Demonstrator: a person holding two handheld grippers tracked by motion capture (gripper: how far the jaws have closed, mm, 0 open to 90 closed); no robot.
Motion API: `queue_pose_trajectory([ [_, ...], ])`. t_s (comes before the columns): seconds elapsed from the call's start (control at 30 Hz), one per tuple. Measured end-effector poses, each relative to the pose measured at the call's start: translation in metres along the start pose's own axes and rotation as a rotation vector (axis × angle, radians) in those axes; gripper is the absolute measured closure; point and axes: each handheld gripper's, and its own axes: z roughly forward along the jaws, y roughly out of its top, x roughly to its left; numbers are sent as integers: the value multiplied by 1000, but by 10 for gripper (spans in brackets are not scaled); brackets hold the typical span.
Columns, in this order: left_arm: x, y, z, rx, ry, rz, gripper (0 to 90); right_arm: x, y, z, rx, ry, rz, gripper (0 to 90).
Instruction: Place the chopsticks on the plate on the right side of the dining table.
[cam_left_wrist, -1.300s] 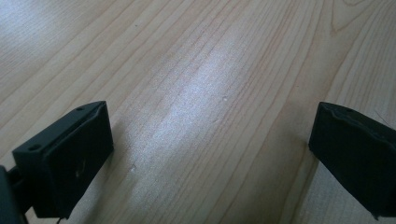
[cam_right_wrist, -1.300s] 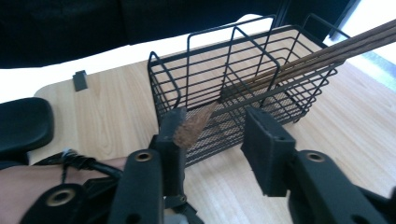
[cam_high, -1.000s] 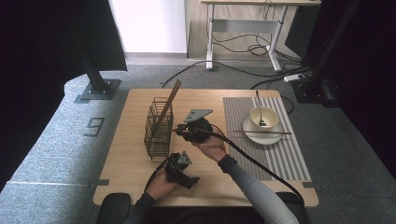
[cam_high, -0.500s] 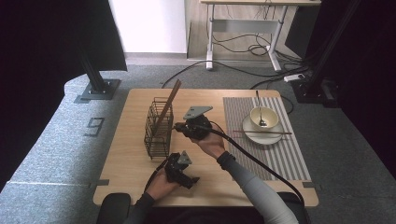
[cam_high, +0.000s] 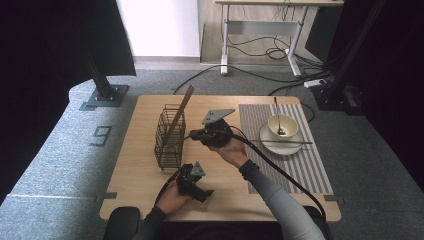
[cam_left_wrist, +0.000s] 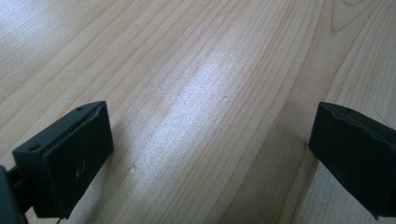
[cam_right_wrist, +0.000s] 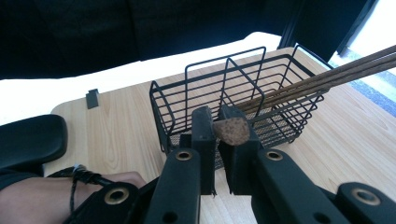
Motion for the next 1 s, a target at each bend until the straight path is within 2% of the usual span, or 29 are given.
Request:
queue_pose_trajectory([
  [0.5,0,0,0,0,1,0,0,-2,11,-33,-25,19,3,834],
  [0.73,0,0,0,-1,1,0,0,-5,16,-52,-54,4,9,834],
  [1.0,0,0,0,-2,2,-4,0,-11,20,-77,-87,-39,19,835],
])
